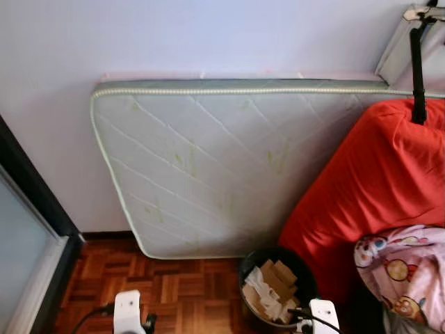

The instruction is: Clean up the room

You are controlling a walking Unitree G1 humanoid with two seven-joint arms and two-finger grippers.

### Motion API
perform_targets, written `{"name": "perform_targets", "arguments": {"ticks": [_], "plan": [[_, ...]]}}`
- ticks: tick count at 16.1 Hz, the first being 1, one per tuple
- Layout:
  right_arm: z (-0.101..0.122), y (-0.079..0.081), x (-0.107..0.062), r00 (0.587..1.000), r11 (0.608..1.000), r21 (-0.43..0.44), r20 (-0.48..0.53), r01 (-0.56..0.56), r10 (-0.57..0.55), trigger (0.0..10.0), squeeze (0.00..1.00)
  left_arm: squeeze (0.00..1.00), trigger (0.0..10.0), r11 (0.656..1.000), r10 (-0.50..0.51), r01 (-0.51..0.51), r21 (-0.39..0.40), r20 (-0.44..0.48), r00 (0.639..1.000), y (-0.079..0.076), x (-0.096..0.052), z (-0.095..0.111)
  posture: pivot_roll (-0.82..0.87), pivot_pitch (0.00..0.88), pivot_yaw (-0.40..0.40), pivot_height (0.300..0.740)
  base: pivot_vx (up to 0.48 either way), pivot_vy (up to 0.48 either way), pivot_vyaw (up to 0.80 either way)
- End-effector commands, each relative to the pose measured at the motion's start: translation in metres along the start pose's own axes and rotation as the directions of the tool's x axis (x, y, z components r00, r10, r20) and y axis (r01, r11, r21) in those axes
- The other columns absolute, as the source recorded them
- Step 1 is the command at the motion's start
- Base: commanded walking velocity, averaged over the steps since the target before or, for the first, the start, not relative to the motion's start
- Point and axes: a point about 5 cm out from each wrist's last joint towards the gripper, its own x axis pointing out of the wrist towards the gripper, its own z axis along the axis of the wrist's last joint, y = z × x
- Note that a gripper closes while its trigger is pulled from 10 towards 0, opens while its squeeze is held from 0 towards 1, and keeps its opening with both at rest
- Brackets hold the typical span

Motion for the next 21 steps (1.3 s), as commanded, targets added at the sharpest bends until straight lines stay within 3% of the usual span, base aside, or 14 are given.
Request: {"name": "perform_targets", "arguments": {"ticks": [1, 5, 14, 21], "plan": [[-0.0063, -0.0080, -0.0017, 1.000, 1.000, 0.015, -0.020, 0.023, -0.023, 10.0, 0.00, 0.00, 10.0, 1.000, -0.014, 0.014, 0.005, -0.012, 1.000, -0.0057, -0.0005, -0.0032, 0.05, 0.001, -0.070, 0.740, 0.000, 0.000, 0.00], [-0.0060, -0.0085, -0.0017, 0.999, 0.999, 0.019, -0.018, 0.028, -0.028, 10.0, 0.00, 0.00, 10.0, 1.000, -0.019, 0.019, 0.002, -0.010, 1.000, -0.0067, -0.0003, -0.0025, 0.05, 0.002, -0.070, 0.740, 0.000, 0.000, 0.00], [-0.0058, -0.0086, -0.0017, 1.000, 0.999, 0.025, -0.013, 0.029, -0.028, 10.0, 0.00, 0.00, 10.0, 1.000, -0.027, 0.027, 0.001, -0.010, 1.000, -0.0076, -0.0005, -0.0032, 0.05, 0.004, -0.070, 0.740, 0.301, 0.000, 0.00], [-0.0045, -0.0079, -0.0018, 1.000, 0.999, 0.034, 0.004, 0.015, -0.015, 10.0, 0.00, 0.00, 10.0, 1.000, -0.025, 0.025, 0.000, -0.012, 1.000, -0.0078, -0.0008, -0.0042, 0.05, 0.005, -0.071, 0.740, 0.000, 0.000, 0.00]]}}
